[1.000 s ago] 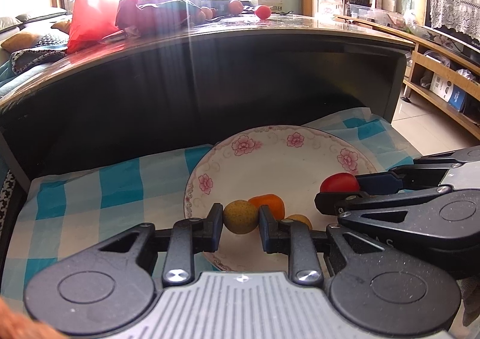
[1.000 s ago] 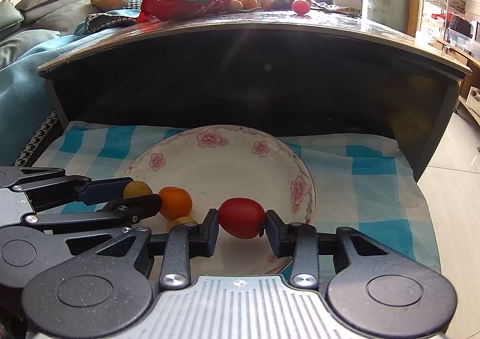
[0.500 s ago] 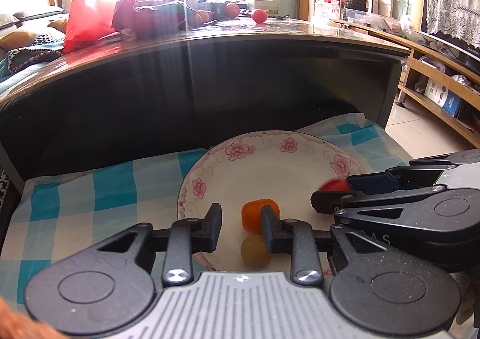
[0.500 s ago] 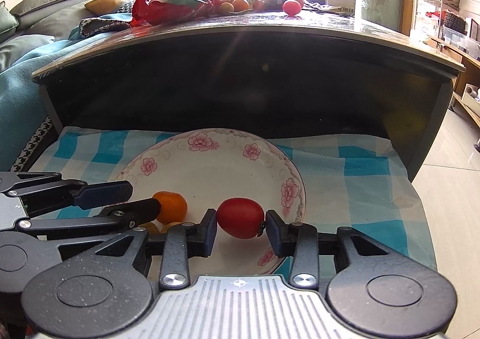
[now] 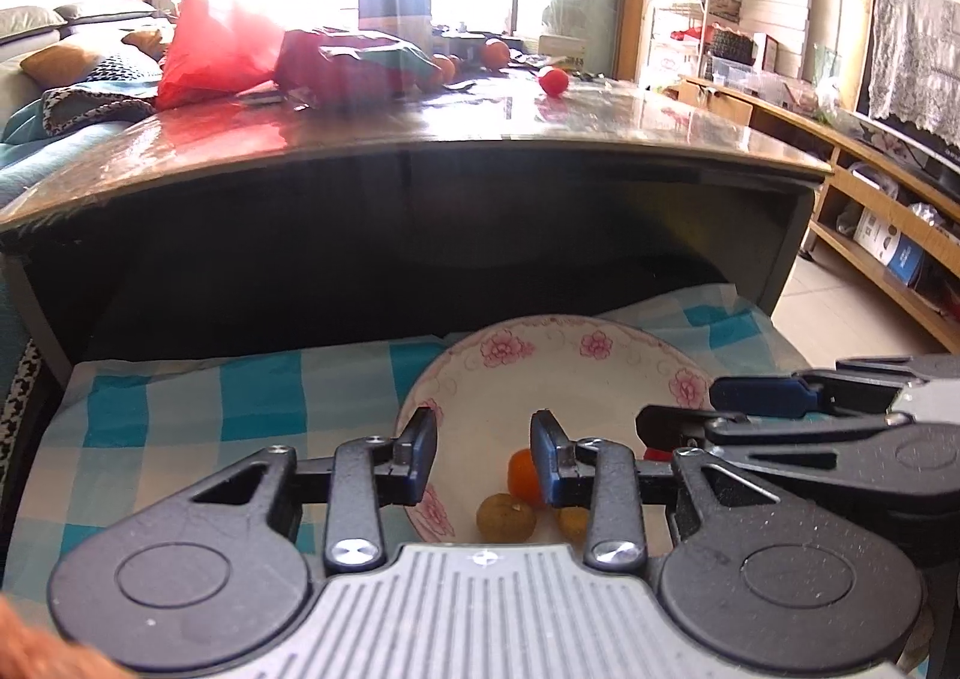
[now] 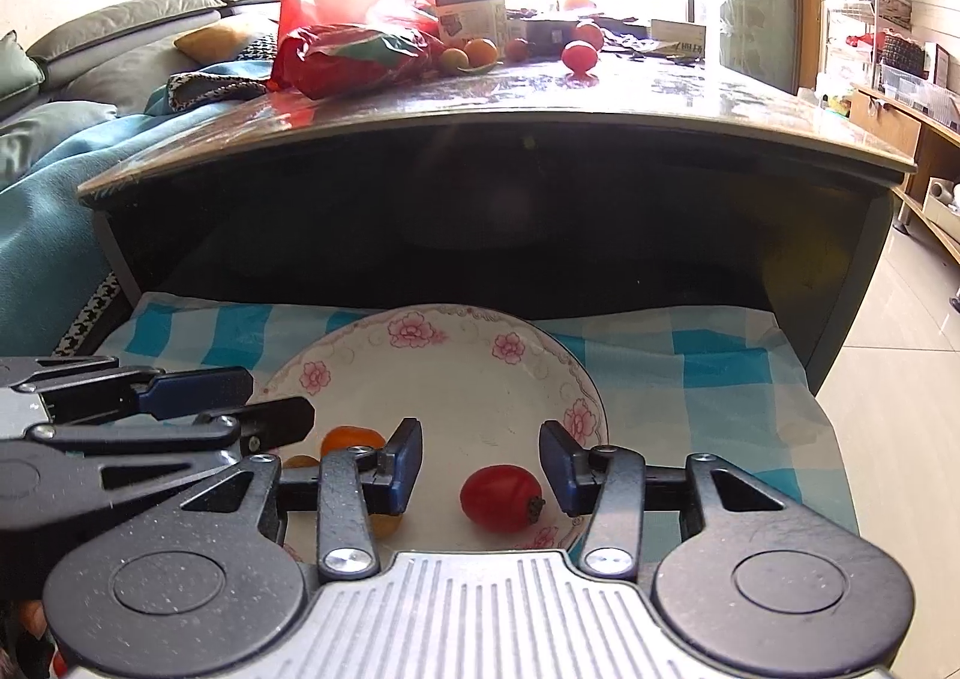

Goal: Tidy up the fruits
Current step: 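Open the left gripper to drop the kiwi while the right gripper releases the tomato, then move the right gripper back to the large tangerine and grasp it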

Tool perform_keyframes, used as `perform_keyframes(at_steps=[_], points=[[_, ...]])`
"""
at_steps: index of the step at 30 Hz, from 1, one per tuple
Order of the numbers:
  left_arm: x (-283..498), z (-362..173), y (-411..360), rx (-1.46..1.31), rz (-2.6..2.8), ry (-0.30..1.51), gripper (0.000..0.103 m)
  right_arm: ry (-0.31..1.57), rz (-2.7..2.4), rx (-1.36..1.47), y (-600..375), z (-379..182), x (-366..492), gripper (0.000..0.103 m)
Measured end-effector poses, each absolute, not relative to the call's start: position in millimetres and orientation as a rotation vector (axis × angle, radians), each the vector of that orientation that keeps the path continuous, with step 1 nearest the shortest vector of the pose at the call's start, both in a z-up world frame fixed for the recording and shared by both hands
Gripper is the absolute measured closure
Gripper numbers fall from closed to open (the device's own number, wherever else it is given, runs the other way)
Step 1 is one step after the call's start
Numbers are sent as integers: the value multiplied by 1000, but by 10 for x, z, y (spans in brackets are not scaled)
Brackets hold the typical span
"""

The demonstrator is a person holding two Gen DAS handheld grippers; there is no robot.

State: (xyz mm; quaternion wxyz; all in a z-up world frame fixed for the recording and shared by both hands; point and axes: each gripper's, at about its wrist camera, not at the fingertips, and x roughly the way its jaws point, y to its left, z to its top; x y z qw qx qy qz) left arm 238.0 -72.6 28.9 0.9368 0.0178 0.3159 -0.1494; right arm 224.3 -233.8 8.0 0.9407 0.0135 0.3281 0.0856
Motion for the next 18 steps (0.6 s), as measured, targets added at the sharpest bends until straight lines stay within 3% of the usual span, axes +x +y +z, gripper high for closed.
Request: perform_keyframes(at_steps=[18], points=[[1923,611,-429,14,-283,641,59,651,234,25,-2139,394,1848,59]])
